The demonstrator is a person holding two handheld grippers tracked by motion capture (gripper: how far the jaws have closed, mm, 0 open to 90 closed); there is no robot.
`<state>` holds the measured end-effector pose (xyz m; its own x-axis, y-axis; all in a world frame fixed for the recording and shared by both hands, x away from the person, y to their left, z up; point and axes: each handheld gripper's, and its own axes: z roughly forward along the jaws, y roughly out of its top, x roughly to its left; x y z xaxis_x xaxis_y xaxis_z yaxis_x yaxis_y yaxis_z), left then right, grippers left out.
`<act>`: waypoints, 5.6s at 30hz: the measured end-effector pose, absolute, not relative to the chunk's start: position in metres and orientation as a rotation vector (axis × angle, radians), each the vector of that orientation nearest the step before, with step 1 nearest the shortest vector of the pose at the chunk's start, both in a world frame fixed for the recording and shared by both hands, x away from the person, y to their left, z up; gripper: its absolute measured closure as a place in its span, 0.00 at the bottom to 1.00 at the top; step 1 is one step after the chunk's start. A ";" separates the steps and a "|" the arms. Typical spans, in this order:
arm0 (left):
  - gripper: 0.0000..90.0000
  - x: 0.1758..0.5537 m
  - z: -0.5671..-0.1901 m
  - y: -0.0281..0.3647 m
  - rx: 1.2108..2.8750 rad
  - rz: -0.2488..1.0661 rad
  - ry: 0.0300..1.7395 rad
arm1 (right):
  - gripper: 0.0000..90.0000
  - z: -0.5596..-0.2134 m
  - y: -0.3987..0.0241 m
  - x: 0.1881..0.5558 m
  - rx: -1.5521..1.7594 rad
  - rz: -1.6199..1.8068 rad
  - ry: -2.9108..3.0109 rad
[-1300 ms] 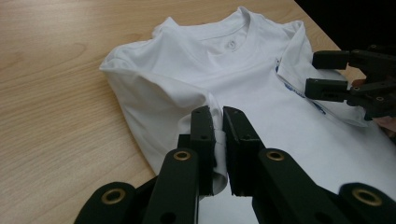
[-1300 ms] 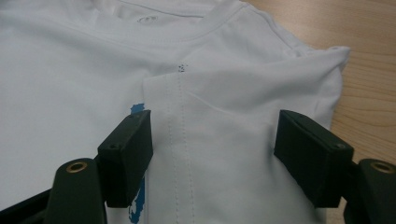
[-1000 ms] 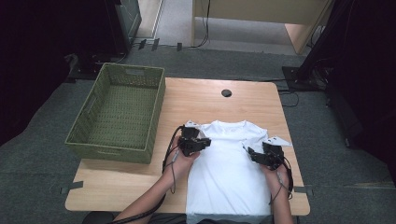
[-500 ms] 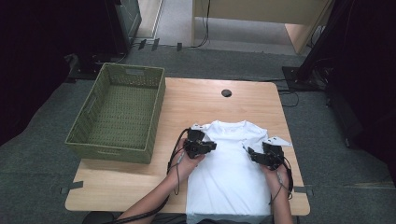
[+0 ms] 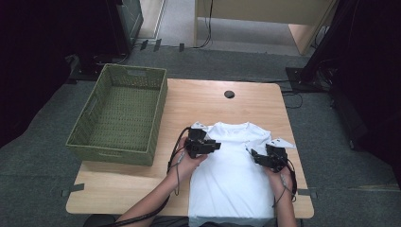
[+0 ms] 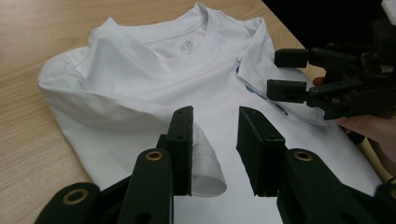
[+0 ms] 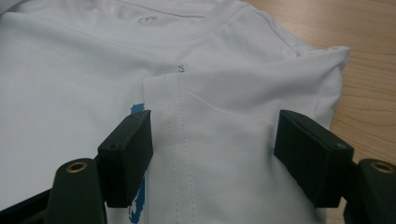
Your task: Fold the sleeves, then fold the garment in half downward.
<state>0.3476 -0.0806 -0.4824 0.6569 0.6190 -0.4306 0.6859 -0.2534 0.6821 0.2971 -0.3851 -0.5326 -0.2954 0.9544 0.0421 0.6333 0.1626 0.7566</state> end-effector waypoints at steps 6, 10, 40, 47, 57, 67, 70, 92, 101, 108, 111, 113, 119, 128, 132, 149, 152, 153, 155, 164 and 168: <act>0.71 0.348 -0.480 -0.077 1.963 -0.079 1.010 | 0.31 -0.533 -0.385 0.297 1.502 0.951 1.997; 0.71 0.349 -0.483 -0.076 1.984 -0.072 1.011 | 0.32 -0.533 -0.385 0.297 1.503 0.952 1.996; 0.79 0.332 -0.517 -0.073 2.042 -0.089 1.010 | 0.44 -0.528 -0.385 0.293 1.463 0.956 2.043; 0.74 0.329 -0.522 -0.073 2.031 -0.074 1.002 | 0.45 -0.530 -0.387 0.293 1.461 0.960 2.050; 0.71 0.327 -0.524 -0.071 2.032 -0.043 0.975 | 0.43 -0.530 -0.384 0.293 1.493 0.957 2.027; 0.71 0.334 -0.524 -0.058 2.010 -0.048 1.019 | 0.37 -0.531 -0.375 0.294 1.472 0.956 2.032; 0.72 0.337 -0.524 -0.052 1.999 -0.045 1.037 | 0.34 -0.532 -0.369 0.294 1.467 0.948 2.033; 0.72 0.342 -0.523 -0.019 1.974 -0.030 1.089 | 0.30 -0.533 -0.337 0.299 1.457 0.942 2.035; 0.72 0.344 -0.523 -0.007 1.969 -0.024 1.101 | 0.30 -0.533 -0.326 0.300 1.471 0.933 2.018; 0.67 0.340 -0.522 -0.001 1.978 0.006 1.093 | 0.30 -0.532 -0.317 0.300 1.470 0.934 2.021; 0.65 0.338 -0.522 0.001 1.977 0.013 1.090 | 0.30 -0.532 -0.313 0.301 1.459 0.937 2.031; 0.64 0.338 -0.523 0.002 1.960 0.006 1.089 | 0.30 -0.532 -0.312 0.301 1.454 0.938 2.035; 0.57 0.337 -0.523 0.000 1.942 -0.018 1.097 | 0.29 -0.533 -0.316 0.303 1.425 0.951 2.065; 0.47 0.338 -0.519 -0.002 1.951 0.002 1.077 | 0.25 -0.533 -0.318 0.308 1.399 0.963 2.101; 0.44 0.342 -0.512 -0.003 1.953 0.036 1.067 | 0.28 -0.528 -0.318 0.311 1.379 0.952 2.135; 0.43 0.365 -0.513 -0.018 1.992 0.173 1.043 | 0.29 -0.521 -0.329 0.334 1.334 1.035 2.160; 0.43 0.371 -0.514 -0.021 1.987 0.180 1.031 | 0.29 -0.520 -0.328 0.338 1.314 1.032 2.171; 0.42 0.373 -0.515 -0.022 1.979 0.176 1.030 | 0.29 -0.520 -0.328 0.340 1.311 1.031 2.177; 0.42 0.377 -0.515 -0.024 1.978 0.181 1.018 | 0.29 -0.521 -0.327 0.343 1.304 1.025 2.187; 0.40 0.389 -0.517 -0.028 1.967 0.187 1.012 | 0.29 -0.525 -0.323 0.352 1.269 1.020 2.198; 0.39 0.393 -0.515 -0.031 1.971 0.200 1.005 | 0.29 -0.526 -0.324 0.355 1.267 1.022 2.190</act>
<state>0.3927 -0.0307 -0.5154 0.6586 0.7160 -0.2315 0.5728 -0.2774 0.7713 0.3546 -0.3238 -0.5264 -0.5030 0.8642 0.0118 0.5640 0.3179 0.7621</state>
